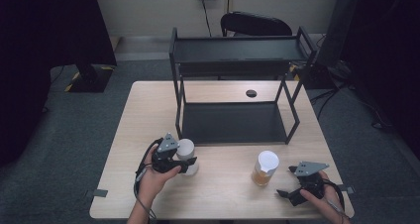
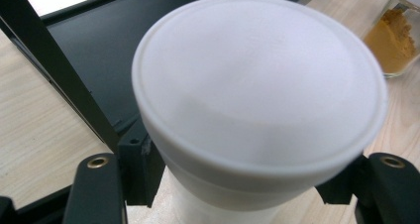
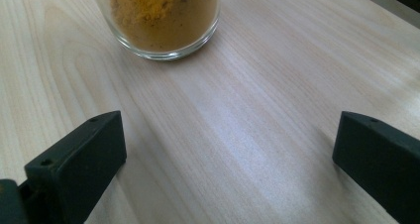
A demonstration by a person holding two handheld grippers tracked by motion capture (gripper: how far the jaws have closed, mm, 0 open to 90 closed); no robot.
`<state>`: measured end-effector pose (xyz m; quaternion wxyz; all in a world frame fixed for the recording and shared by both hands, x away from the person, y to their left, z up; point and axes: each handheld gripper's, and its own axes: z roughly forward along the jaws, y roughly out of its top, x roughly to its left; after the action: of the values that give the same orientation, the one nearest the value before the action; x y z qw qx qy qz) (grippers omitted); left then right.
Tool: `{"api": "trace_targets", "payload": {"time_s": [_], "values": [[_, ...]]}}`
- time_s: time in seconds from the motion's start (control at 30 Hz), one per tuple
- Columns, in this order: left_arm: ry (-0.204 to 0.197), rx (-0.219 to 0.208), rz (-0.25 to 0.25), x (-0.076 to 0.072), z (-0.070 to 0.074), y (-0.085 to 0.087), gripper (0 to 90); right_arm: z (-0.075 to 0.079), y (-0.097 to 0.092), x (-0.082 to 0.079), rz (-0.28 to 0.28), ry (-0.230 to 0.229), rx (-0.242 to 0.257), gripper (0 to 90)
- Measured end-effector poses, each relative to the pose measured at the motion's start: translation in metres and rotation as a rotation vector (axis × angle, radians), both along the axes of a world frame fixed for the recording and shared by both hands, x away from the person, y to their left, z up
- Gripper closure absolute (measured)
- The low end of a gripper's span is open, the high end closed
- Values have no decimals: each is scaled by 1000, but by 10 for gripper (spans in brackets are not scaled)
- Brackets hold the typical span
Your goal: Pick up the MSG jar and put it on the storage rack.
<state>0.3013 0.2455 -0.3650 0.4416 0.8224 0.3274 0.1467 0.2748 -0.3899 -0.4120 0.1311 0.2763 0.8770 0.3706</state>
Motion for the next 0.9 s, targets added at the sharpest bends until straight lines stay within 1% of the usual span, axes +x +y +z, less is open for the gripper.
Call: {"api": "trace_targets", "payload": {"time_s": [0.1,0.27,0.47,0.67,0.77,0.9], "values": [[17,3,3,3,4,-1,346,0,0,0,-1,0,0,0],[39,3,-14,8,9,-5,349,0,0,0,-1,0,0,0],[43,-21,-33,16,17,-7,350,0,1,-1,-5,0,0,0],[56,-16,-48,25,29,-13,350,0,1,-1,-5,0,0,0],[62,-26,-59,31,34,-16,350,0,1,-1,-5,0,0,0],[68,-22,-68,37,42,-22,350,0,1,-1,-6,0,0,0]]}}
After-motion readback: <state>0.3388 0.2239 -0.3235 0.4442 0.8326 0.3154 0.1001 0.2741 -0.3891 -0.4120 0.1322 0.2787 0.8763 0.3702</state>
